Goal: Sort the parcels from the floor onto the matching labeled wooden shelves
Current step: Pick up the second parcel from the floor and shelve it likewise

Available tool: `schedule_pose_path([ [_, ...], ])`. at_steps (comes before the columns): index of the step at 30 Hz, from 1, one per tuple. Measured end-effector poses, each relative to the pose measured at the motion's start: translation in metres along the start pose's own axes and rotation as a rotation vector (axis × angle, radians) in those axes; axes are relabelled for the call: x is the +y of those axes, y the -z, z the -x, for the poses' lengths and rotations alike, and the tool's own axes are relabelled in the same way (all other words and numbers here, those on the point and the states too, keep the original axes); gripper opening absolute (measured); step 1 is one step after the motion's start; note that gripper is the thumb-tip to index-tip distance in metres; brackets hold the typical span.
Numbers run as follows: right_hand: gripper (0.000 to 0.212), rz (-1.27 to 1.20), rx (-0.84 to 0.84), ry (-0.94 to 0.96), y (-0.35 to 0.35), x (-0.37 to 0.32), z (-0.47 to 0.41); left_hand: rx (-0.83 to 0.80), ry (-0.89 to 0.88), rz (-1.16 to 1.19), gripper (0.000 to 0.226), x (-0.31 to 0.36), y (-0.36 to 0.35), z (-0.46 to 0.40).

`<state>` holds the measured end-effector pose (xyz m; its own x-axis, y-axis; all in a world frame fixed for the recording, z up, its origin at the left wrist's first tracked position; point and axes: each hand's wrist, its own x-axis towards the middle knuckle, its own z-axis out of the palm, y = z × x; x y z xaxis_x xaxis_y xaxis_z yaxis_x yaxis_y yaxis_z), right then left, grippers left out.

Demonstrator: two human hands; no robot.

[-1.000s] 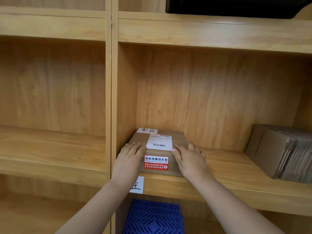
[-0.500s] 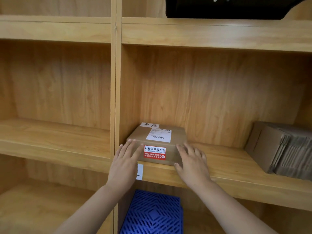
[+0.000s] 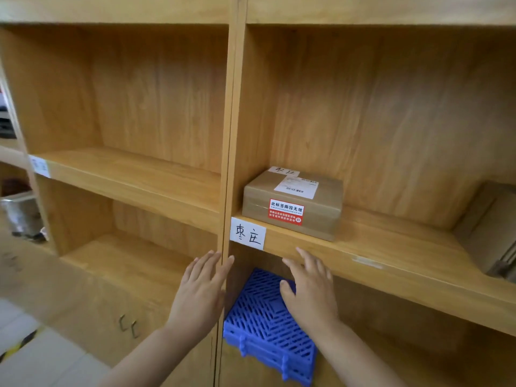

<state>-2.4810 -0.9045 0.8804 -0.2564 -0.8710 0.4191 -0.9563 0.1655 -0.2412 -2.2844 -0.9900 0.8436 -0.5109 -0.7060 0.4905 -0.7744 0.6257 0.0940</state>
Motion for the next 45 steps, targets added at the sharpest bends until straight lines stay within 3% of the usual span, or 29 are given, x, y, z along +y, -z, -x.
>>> schedule_pose_path([
  [4,0.045,-0.033,-0.056,0.051,-0.018,-0.029,0.007,-0.074,0.088,0.055,0.072,-0.02,0.013,0.031],
  [15,0.044,-0.061,-0.19,0.224,-0.05,-0.151,0.027,-0.027,0.332,0.155,0.054,-0.11,0.062,0.116],
  [31,0.043,-0.186,-0.378,0.547,-0.116,-0.44,0.153,-0.001,0.726,0.08,0.042,-0.282,0.178,0.369],
  [45,0.041,-0.307,-0.568,1.01,-0.151,-0.663,0.277,0.085,1.197,-0.024,0.036,-0.347,0.281,0.582],
])
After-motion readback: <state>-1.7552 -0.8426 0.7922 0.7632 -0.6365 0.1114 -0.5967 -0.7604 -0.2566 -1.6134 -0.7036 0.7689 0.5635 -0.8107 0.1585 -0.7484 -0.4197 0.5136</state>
